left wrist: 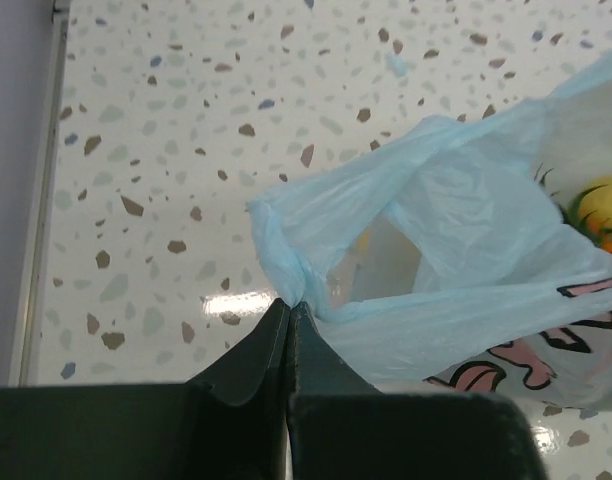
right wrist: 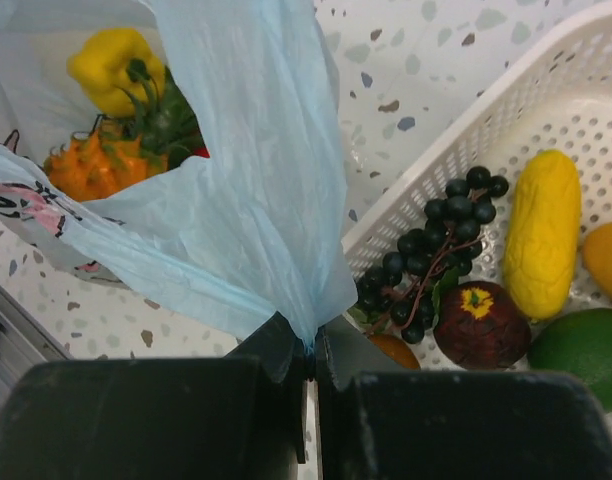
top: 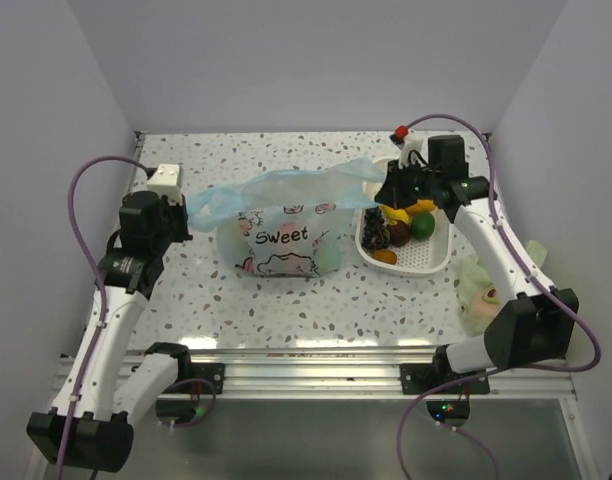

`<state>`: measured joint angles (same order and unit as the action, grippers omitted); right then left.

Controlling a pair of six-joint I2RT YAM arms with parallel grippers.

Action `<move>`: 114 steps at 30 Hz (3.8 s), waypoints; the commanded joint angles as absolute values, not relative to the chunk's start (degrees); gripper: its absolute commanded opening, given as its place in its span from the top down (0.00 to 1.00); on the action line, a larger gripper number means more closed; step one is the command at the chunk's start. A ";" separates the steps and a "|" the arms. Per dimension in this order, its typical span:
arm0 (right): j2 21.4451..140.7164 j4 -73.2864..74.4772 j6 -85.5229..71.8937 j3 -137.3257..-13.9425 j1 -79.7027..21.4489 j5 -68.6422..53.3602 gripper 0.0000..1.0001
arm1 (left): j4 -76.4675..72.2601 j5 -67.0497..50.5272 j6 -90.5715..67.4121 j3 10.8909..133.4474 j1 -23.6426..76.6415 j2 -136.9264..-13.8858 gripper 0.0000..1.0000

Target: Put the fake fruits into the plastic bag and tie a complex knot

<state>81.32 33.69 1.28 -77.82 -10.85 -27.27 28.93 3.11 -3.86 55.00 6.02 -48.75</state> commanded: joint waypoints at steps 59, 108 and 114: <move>76.11 31.20 12.39 -86.58 -14.85 -19.94 1.00 | 26.37 -17.49 -0.26 64.60 5.45 -45.88 1.00; 70.31 24.79 7.47 -80.51 -14.94 -31.11 1.00 | -3.25 -46.41 0.53 86.75 40.16 -97.91 0.00; 70.49 24.43 6.24 -81.12 -14.94 -32.43 1.00 | -5.45 -38.96 1.40 83.94 40.69 -98.70 0.15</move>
